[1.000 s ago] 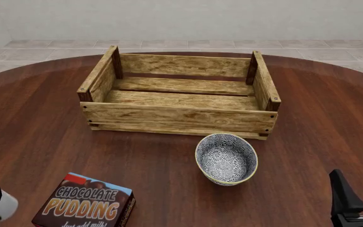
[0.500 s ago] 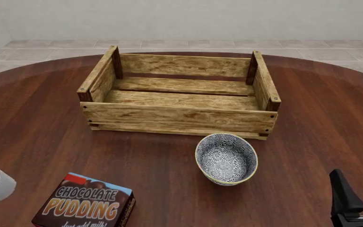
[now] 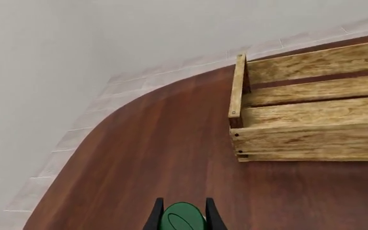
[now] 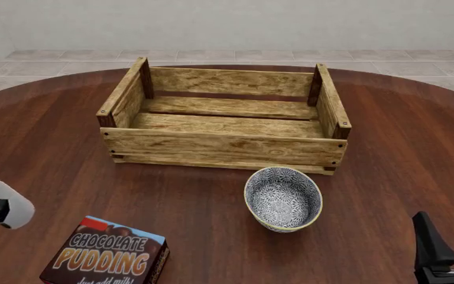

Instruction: Pick up the salad dressing and put it in the tray.

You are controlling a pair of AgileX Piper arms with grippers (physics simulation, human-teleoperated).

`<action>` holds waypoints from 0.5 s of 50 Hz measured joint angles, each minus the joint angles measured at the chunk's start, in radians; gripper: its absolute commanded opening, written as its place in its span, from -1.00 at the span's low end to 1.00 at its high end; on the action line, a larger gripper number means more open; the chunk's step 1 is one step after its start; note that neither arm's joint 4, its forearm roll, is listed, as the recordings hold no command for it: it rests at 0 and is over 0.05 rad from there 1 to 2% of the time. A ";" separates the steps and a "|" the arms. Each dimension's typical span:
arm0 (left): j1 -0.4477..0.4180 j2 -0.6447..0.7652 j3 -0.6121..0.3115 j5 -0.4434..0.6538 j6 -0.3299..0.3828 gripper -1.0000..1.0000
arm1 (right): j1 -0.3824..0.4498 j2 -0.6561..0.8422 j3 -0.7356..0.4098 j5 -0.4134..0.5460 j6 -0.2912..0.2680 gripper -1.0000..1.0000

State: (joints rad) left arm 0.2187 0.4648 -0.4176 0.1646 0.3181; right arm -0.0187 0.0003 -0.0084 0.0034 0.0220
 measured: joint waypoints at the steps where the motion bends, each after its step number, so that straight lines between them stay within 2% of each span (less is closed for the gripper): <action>1: -0.006 0.003 -0.004 -0.001 0.000 -1.00 | 0.000 0.000 0.000 0.000 0.000 1.00; 25: -0.158 0.084 -0.071 -0.029 0.011 -1.00 | -0.005 0.000 0.000 -0.001 0.011 1.00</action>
State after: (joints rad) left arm 0.0608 0.5490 -0.4891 0.1358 0.3292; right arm -0.0235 0.0003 -0.0084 0.0021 0.0326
